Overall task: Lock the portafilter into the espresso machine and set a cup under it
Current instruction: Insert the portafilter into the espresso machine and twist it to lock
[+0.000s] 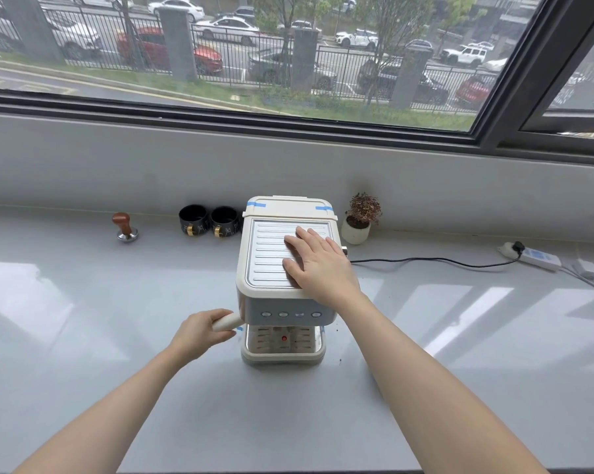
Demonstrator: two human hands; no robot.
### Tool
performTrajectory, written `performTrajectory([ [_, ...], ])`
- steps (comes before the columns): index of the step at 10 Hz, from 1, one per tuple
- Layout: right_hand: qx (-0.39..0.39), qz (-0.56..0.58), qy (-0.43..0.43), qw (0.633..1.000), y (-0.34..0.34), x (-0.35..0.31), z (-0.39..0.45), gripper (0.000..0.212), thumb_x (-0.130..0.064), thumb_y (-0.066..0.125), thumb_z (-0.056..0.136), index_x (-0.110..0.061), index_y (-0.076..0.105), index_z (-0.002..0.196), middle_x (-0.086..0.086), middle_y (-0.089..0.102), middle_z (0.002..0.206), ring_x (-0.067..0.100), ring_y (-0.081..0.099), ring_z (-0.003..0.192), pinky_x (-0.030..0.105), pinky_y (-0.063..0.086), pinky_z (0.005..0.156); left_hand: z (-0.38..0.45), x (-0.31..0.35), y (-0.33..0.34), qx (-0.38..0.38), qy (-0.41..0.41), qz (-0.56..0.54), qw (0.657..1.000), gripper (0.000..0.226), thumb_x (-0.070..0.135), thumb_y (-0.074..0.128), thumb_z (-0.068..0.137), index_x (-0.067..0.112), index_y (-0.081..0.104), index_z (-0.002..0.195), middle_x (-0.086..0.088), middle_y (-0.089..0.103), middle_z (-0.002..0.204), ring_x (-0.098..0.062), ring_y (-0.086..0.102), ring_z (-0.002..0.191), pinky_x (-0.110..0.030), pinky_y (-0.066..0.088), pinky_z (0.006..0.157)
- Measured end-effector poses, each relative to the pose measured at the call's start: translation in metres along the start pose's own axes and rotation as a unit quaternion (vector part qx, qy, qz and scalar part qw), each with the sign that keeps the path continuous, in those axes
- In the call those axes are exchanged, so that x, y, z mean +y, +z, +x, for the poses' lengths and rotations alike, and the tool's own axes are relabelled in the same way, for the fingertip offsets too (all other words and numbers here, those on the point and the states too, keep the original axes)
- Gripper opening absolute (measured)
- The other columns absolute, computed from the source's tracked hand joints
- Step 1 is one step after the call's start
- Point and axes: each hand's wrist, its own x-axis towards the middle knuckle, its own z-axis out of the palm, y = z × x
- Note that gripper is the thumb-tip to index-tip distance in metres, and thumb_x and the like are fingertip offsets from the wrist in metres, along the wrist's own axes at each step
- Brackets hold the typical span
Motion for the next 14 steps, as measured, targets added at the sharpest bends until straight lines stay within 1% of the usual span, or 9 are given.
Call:
performTrajectory([
  [1, 0.001, 0.0, -0.001, 1.0, 0.0, -0.001, 0.0, 0.053, -0.053, 0.026, 0.091, -0.038, 0.031, 0.141, -0.011, 0.022, 0.158, 0.009, 0.012, 0.147, 0.034, 0.005, 0.12, -0.005, -0.001, 0.007, 0.002, 0.0, -0.015, 1.0, 0.021, 0.026, 0.07, 0.075, 0.043, 0.068, 0.087, 0.015, 0.063, 0.061, -0.005, 0.047, 0.045, -0.026, 0.041, 0.047],
  [4, -0.002, 0.003, -0.001, 1.0, -0.001, 0.0, 0.0, 0.052, -0.052, 0.027, 0.091, -0.038, 0.031, 0.14, -0.011, 0.023, 0.158, 0.009, 0.012, 0.146, 0.034, 0.004, 0.12, -0.025, -0.01, 0.011, 0.048, -0.031, -0.048, 0.997, 0.023, 0.024, 0.072, 0.079, 0.044, 0.065, 0.087, 0.008, 0.066, 0.068, -0.014, 0.053, 0.054, -0.031, 0.045, 0.055],
  [6, -0.004, 0.004, 0.001, 1.0, -0.002, 0.0, 0.0, 0.052, -0.053, 0.027, 0.091, -0.039, 0.031, 0.14, -0.012, 0.022, 0.158, 0.008, 0.012, 0.146, 0.034, 0.004, 0.12, -0.035, 0.002, 0.025, 0.05, -0.03, -0.071, 0.996, 0.02, 0.022, 0.071, 0.079, 0.039, 0.067, 0.088, 0.001, 0.068, 0.07, -0.018, 0.053, 0.056, -0.034, 0.045, 0.055],
  [8, -0.002, 0.001, 0.001, 1.0, -0.002, -0.001, -0.001, 0.052, -0.053, 0.027, 0.091, -0.039, 0.03, 0.141, -0.011, 0.023, 0.158, 0.008, 0.012, 0.146, 0.034, 0.004, 0.12, -0.036, 0.017, 0.031, 0.051, -0.027, -0.087, 0.995, 0.017, 0.021, 0.071, 0.078, 0.036, 0.068, 0.087, -0.001, 0.068, 0.07, -0.017, 0.05, 0.053, -0.032, 0.043, 0.053],
  [9, -0.001, 0.003, 0.001, 1.0, -0.002, -0.001, -0.001, 0.052, -0.054, 0.026, 0.091, -0.04, 0.03, 0.14, -0.011, 0.022, 0.158, 0.008, 0.012, 0.146, 0.033, 0.004, 0.12, -0.041, 0.015, 0.03, 0.049, -0.025, -0.086, 0.995, 0.02, 0.022, 0.071, 0.079, 0.039, 0.068, 0.089, 0.001, 0.071, 0.075, -0.021, 0.057, 0.061, -0.036, 0.049, 0.057],
  [10, -0.003, 0.001, 0.003, 1.0, -0.002, -0.001, -0.001, 0.052, -0.054, 0.026, 0.091, -0.04, 0.03, 0.141, -0.012, 0.022, 0.158, 0.008, 0.011, 0.147, 0.033, 0.003, 0.119, -0.044, 0.013, 0.029, 0.046, -0.021, -0.087, 0.995, 0.022, 0.022, 0.071, 0.079, 0.041, 0.068, 0.089, 0.003, 0.071, 0.076, -0.02, 0.059, 0.064, -0.036, 0.05, 0.058],
  [12, -0.002, 0.0, 0.002, 1.0, -0.002, 0.0, -0.001, 0.052, -0.054, 0.026, 0.091, -0.04, 0.03, 0.141, -0.012, 0.022, 0.158, 0.008, 0.012, 0.146, 0.033, 0.004, 0.119, -0.037, 0.013, 0.018, 0.025, -0.016, -0.069, 0.997, 0.021, 0.023, 0.071, 0.078, 0.042, 0.068, 0.088, 0.006, 0.068, 0.07, -0.012, 0.052, 0.054, -0.028, 0.043, 0.051],
  [13, -0.002, -0.002, 0.0, 1.0, -0.002, 0.0, -0.001, 0.052, -0.054, 0.026, 0.091, -0.04, 0.029, 0.141, -0.012, 0.022, 0.158, 0.008, 0.012, 0.146, 0.033, 0.004, 0.119, -0.031, 0.013, 0.005, 0.025, 0.002, -0.044, 0.999, 0.023, 0.023, 0.071, 0.077, 0.044, 0.067, 0.086, 0.008, 0.068, 0.071, -0.013, 0.056, 0.061, -0.03, 0.044, 0.056],
  [14, -0.003, 0.002, 0.0, 1.0, -0.003, -0.001, -0.001, 0.052, -0.053, 0.027, 0.091, -0.039, 0.03, 0.141, -0.011, 0.022, 0.158, 0.008, 0.012, 0.146, 0.033, 0.004, 0.119, -0.029, 0.012, 0.001, 0.023, 0.007, -0.031, 0.999, 0.022, 0.024, 0.071, 0.076, 0.044, 0.067, 0.084, 0.009, 0.067, 0.069, -0.011, 0.054, 0.059, -0.029, 0.042, 0.055],
])
